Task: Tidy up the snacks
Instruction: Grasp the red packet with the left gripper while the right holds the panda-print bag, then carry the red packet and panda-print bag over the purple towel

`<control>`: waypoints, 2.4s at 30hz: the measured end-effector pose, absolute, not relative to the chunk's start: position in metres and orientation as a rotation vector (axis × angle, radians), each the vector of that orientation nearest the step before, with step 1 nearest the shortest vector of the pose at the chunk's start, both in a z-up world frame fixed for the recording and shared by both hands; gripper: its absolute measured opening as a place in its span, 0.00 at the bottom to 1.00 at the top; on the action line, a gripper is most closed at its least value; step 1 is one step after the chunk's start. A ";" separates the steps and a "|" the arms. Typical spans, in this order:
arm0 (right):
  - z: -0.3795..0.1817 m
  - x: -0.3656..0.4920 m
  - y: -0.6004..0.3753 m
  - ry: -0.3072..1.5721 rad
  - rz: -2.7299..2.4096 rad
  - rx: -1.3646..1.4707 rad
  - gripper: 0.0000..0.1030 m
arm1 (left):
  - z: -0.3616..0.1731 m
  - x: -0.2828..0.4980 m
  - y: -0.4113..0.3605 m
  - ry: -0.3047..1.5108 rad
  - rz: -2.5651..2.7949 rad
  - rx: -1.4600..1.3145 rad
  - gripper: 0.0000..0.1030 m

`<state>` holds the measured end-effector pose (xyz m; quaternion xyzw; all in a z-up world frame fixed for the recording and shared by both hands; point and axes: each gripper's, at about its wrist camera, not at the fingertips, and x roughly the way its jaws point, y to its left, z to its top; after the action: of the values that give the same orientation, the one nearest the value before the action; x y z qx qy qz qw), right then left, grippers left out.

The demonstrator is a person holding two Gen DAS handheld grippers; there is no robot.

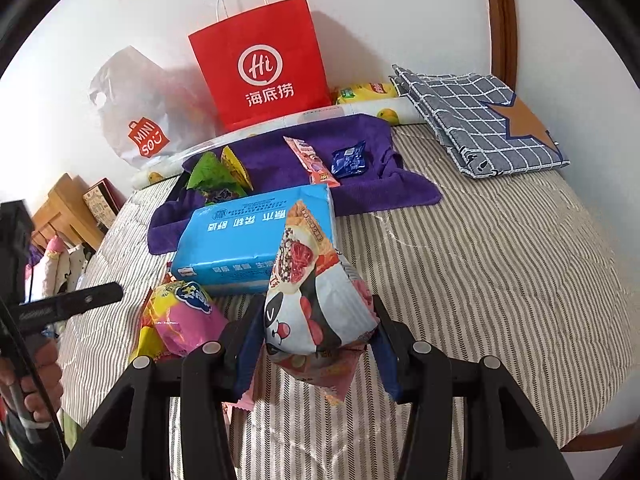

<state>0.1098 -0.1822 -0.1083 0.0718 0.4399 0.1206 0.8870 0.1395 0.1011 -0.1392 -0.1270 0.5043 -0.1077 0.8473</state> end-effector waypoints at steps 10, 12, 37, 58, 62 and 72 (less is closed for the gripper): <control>-0.116 0.114 -0.202 0.928 0.230 0.170 0.46 | -0.169 0.178 0.077 1.172 -0.181 -0.149 0.65; -0.119 0.115 -0.205 0.935 0.225 0.175 0.46 | -0.174 0.181 0.073 1.184 -0.190 -0.143 0.65; -0.133 0.123 -0.200 0.959 0.238 0.180 0.46 | -0.181 0.164 0.110 1.148 -0.233 -0.254 0.41; -0.131 0.127 -0.215 0.950 0.233 0.211 0.46 | -0.188 0.191 0.049 1.094 -0.134 0.036 0.38; -0.126 0.128 -0.209 0.938 0.240 0.186 0.46 | -0.180 0.186 0.061 1.092 -0.132 -0.012 0.37; -0.097 0.141 -0.191 0.875 0.275 0.145 0.46 | -0.132 0.166 0.077 1.031 -0.170 -0.100 0.37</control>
<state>0.1410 -0.1913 -0.0969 0.0700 0.4220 0.1327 0.8941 0.1662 0.0774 -0.1322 -0.0478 0.4923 -0.0813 0.8653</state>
